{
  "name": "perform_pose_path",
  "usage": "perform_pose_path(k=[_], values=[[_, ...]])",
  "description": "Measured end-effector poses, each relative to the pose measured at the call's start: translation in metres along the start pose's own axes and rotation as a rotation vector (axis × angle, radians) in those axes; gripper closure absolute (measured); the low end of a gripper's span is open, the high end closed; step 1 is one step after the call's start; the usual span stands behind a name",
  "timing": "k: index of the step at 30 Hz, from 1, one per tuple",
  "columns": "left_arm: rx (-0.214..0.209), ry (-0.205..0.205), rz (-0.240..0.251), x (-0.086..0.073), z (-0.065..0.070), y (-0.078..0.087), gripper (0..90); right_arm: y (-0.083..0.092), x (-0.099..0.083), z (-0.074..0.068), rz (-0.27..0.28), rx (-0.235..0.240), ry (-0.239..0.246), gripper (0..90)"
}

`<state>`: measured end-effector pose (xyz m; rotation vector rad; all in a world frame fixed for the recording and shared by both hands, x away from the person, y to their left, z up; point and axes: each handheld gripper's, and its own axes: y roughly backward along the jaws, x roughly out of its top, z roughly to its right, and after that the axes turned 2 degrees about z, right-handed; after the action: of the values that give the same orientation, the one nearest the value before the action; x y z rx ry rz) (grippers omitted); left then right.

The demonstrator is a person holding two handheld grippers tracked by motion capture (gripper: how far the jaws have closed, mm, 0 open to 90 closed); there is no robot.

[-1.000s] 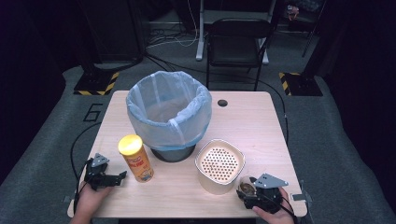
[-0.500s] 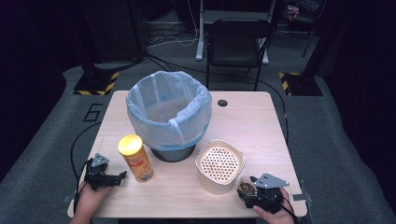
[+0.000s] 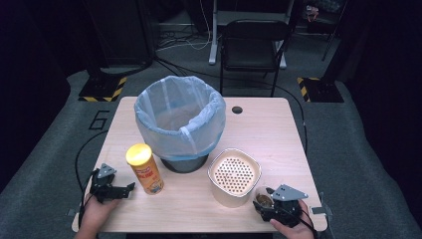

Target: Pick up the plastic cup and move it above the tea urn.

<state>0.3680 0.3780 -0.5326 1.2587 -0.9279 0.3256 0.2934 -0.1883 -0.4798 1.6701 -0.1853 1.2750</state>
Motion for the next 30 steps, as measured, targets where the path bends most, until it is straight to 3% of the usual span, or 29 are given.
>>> perform_pose_path(k=[12,22,30], values=[[0.000,0.000,0.000,0.000,0.000,0.000,0.2,0.002,0.001,0.004,-0.003,-0.009,-0.007,32.6],[0.000,0.000,0.000,0.000,0.000,0.000,0.2,0.014,0.006,0.021,0.018,-0.033,-0.037,32.4],[0.000,-0.002,-0.001,0.000,0.000,0.000,0.2,0.019,0.016,0.033,0.026,-0.052,-0.019,32.6]])
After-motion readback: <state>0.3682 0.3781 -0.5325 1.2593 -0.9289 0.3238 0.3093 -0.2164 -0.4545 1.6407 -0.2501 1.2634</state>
